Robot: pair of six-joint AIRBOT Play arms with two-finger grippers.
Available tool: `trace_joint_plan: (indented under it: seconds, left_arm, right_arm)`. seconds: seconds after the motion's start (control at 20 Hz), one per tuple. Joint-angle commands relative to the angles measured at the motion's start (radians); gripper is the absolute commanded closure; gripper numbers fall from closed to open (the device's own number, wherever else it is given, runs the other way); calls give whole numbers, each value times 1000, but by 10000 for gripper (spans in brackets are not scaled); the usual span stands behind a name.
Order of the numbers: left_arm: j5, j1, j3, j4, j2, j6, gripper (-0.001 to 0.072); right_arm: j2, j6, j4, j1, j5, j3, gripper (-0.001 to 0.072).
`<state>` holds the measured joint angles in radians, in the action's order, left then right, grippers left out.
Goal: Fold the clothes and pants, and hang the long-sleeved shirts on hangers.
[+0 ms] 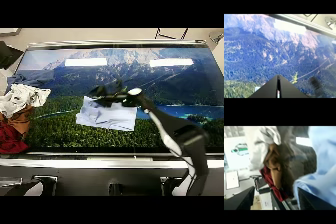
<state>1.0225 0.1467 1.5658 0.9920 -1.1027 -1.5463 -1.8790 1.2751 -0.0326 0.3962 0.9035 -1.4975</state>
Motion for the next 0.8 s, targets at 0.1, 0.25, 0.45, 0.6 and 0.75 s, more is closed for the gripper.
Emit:
trace_joint_plan:
  seconds: [0.1,0.25,0.45,0.6,0.75]
  left_arm:
    - [3,2,0,4,17,30,687]
    - [3,2,0,3,17,29,687]
    - [21,1,0,3,17,29,687]
    - [29,-1,0,3,17,28,687]
    - [28,-1,0,-8,17,28,687]
  right_arm:
    - [178,233,-537,-326,310,0,20]
    - [194,320,-959,-428,567,28,13]
    - [193,335,-896,-410,389,273,34]
    - [193,161,-620,-365,201,399,41]
    - [170,119,-553,-348,161,407,112]
